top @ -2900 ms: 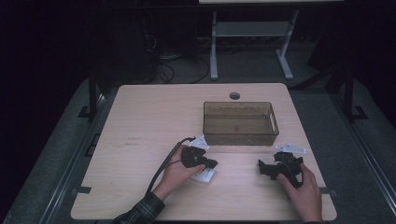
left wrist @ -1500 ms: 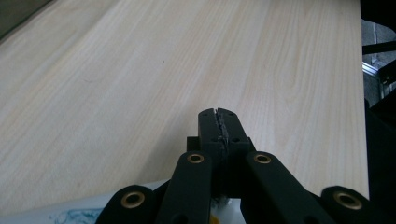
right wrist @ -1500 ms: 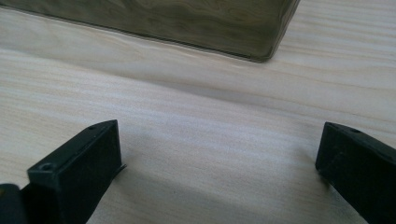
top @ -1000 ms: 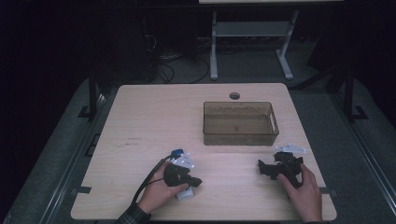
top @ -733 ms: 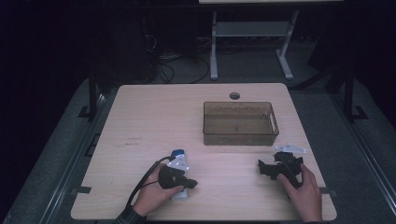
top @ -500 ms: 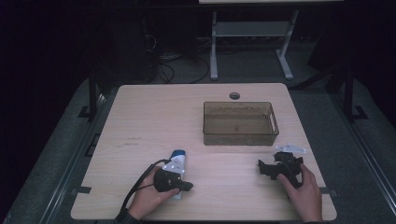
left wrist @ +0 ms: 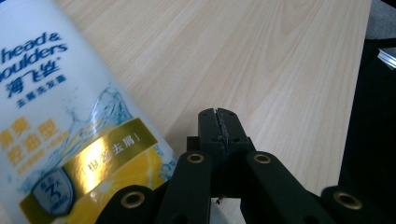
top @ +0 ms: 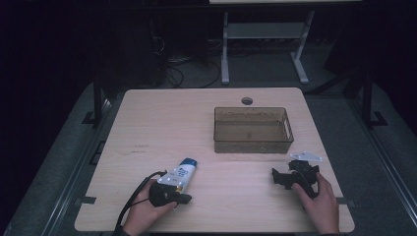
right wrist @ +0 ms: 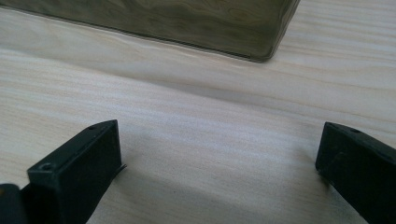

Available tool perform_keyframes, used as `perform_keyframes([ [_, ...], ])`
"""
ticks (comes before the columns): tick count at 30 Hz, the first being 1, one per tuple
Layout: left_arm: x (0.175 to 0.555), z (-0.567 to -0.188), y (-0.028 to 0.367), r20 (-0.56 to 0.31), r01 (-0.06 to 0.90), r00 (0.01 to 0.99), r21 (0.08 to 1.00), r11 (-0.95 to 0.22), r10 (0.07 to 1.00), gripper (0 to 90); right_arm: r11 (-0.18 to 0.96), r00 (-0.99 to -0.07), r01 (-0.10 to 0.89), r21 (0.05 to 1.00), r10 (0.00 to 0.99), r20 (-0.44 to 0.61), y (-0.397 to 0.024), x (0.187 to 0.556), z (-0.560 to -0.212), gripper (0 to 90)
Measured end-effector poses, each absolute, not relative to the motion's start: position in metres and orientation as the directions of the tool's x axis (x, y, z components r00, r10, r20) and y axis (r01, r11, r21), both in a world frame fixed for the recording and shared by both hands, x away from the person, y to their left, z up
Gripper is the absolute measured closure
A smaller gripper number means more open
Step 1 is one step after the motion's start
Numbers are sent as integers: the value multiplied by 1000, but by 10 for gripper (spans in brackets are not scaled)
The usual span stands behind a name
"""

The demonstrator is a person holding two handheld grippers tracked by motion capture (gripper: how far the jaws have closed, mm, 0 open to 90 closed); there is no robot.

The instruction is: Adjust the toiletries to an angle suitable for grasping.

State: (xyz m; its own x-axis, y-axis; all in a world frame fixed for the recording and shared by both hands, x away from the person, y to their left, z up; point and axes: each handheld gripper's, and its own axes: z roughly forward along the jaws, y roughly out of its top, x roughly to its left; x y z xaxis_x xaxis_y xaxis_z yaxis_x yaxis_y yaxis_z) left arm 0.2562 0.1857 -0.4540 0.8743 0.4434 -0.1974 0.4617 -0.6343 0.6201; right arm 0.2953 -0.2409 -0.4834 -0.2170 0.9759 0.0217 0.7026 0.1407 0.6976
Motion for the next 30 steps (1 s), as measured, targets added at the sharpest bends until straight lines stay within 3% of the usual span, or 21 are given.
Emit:
perform_keyframes([
  [15,259,-437,196,-198,448,876,668,-594,439,900,141,-217,703,698,976,22,-241,295,-483,0],
  [30,291,-421,235,-142,482,811,713,-509,568,900,141,-217,703,698,976,22,-241,295,-483,0],
])
